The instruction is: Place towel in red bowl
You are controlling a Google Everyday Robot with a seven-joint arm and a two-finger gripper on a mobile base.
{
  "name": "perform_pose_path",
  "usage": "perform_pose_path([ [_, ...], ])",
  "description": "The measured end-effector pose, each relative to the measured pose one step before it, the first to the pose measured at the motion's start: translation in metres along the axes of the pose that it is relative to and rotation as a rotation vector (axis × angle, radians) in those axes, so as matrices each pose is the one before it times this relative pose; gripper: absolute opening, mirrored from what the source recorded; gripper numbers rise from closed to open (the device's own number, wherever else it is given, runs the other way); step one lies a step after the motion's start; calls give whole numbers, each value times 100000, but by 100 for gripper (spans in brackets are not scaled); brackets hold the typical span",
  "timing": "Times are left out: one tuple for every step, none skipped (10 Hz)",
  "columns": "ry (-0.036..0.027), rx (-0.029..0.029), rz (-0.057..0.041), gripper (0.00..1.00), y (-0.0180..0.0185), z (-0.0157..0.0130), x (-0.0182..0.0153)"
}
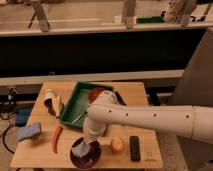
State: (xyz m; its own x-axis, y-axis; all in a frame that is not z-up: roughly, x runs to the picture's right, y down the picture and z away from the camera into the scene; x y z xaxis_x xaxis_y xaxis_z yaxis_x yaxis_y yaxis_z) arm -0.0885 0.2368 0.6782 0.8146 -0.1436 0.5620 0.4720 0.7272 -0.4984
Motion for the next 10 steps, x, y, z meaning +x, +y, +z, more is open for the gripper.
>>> perform_pose_path([
  [-208, 306, -543, 11, -15, -202, -145],
  [809, 899, -64, 9, 73, -339, -56],
  [1773, 2950, 1574, 2, 181, -1268, 173],
  [236, 3184, 2402, 1, 185, -1485, 439],
  [-256, 4029, 2303, 0, 242, -1787, 878],
  [147, 5207, 2537, 0, 236, -2290, 1467],
  [99, 2738, 958, 0, -191, -1461, 711],
  [-118, 2909, 1276, 0, -451, -1279, 707],
  [-746, 2837, 1376, 0, -914, -600, 426],
  [-1002, 2348, 1322, 0, -881, 82, 371],
])
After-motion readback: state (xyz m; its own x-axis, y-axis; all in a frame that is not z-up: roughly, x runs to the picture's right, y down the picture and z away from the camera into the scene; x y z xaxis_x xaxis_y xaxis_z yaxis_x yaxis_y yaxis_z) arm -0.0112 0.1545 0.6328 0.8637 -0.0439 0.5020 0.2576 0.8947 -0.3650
